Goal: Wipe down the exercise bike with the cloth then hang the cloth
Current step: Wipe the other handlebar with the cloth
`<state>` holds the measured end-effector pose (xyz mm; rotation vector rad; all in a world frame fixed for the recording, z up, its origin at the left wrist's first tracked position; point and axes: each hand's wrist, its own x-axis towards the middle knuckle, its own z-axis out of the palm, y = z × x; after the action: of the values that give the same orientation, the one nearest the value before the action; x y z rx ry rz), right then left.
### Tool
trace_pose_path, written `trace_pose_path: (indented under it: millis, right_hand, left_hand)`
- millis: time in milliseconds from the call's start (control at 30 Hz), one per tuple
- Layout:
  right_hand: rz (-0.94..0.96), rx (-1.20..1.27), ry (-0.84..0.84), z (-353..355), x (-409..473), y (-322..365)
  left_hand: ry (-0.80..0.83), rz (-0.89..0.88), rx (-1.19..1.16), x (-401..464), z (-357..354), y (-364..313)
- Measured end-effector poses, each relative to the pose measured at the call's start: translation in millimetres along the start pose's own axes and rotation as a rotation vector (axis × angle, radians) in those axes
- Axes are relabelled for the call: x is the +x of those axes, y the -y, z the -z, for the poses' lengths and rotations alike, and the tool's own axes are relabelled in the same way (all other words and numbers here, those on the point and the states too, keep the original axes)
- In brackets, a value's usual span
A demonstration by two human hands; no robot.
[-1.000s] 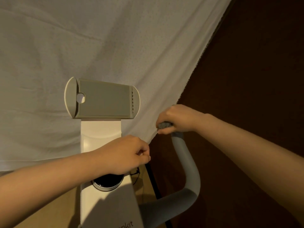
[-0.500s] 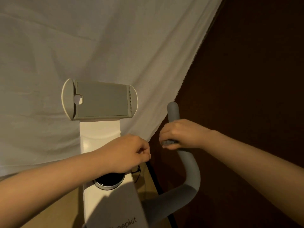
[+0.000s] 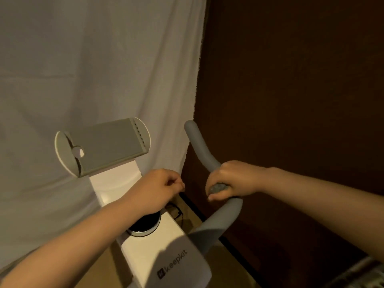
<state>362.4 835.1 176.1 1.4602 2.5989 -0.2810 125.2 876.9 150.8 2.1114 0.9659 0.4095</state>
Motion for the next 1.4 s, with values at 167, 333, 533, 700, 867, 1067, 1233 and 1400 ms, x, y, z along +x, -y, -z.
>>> trace_pose_path:
  millis: [167,333,533,700,867,1067,1233,1400]
  right_hand:
    - [-0.201,0.172,-0.169,-24.9,-18.0,16.7]
    - [-0.451,0.195,-0.462,-45.3,-23.1,42.5]
    - [-0.457,0.512,-0.703,-62.0,-20.8,88.4]
    - [-0.573,0.425,-0.911,-84.3,-9.5,125.9]
    - [-0.63,0.565,-1.196,-90.9,-17.0,108.9]
    - [-0.469,0.644,-1.158,-104.3,-30.2,103.1]
    - [-0.741,0.859,-1.457,-107.7,-12.0,125.2]
    - [-0.946,1.062,-1.593,-95.2,-3.5,100.7]
  left_hand:
    - [-0.017,-0.025,0.0,-3.5,0.2,-0.8]
    - [-0.042,-0.113,0.164,-8.1,-1.6,-3.2]
    - [0.012,-0.162,0.257,-18.4,-1.4,-1.9]
    - [0.079,-0.207,0.392,-32.0,-9.5,-3.0]
    - [0.14,-0.205,0.452,-30.9,-15.0,-7.4]
    - [0.244,-0.178,0.492,-16.3,-26.4,-17.7]
    - [0.24,-0.152,0.322,-5.3,-60.1,-29.1]
    - [0.252,-0.174,0.336,-7.0,-71.5,-23.0]
